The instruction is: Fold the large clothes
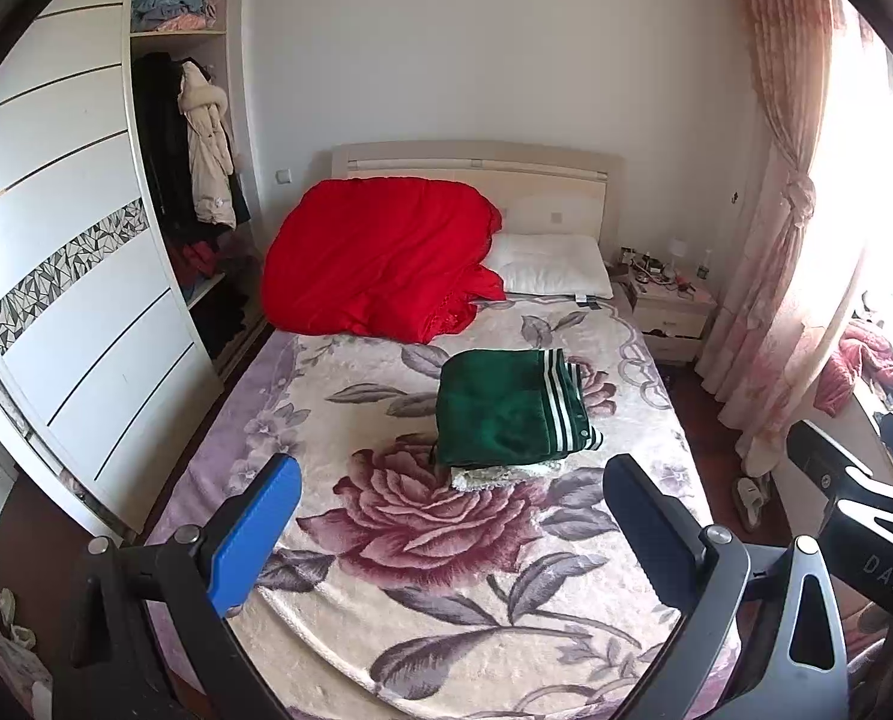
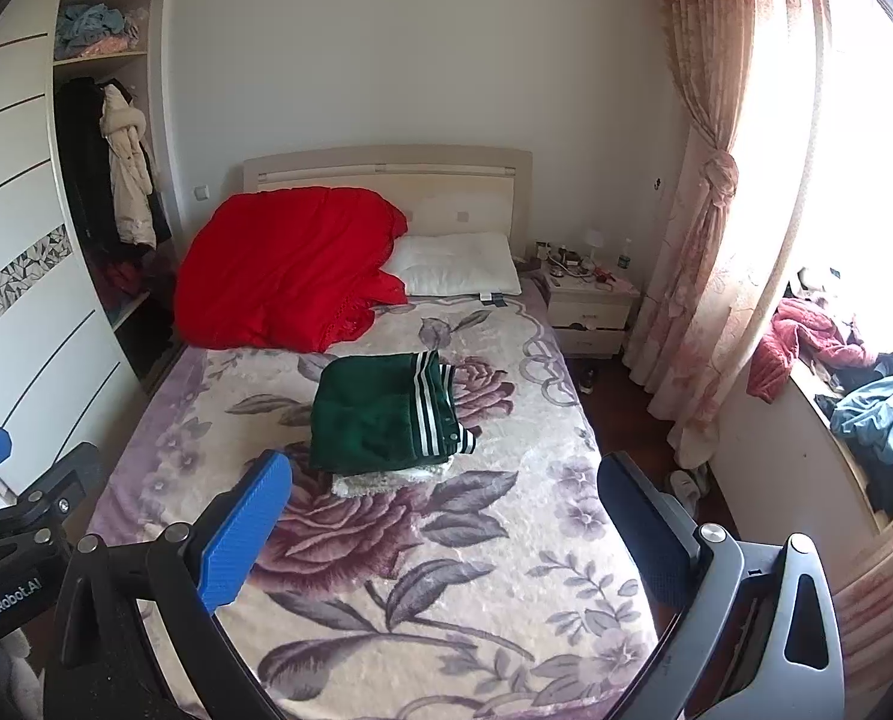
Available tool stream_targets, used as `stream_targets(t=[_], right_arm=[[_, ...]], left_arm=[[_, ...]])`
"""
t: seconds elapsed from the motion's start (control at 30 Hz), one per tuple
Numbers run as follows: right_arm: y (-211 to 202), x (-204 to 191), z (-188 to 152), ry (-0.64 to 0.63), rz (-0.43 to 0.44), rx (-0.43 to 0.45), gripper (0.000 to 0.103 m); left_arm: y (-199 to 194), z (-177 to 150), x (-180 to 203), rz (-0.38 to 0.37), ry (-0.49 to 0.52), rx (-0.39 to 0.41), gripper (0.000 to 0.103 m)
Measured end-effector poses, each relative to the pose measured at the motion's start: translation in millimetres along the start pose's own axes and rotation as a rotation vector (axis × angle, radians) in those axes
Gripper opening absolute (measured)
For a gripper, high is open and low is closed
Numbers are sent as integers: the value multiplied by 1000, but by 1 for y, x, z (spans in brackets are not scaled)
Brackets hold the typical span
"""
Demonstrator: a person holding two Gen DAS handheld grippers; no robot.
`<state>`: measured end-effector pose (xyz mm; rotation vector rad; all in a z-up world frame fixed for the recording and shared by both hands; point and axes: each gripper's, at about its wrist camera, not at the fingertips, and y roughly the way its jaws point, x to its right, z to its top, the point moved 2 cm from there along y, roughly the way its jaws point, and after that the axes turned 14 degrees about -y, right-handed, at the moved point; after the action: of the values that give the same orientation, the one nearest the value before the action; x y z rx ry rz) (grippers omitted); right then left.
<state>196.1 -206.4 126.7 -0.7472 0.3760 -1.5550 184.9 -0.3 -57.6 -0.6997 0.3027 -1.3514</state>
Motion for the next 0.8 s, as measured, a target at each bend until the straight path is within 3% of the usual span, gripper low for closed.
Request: stream_targets(t=[0.8], right_arm=[[2,-1,15,-16,16,13,103]], left_arm=[[-6,5,7,-6,-15,23,103]])
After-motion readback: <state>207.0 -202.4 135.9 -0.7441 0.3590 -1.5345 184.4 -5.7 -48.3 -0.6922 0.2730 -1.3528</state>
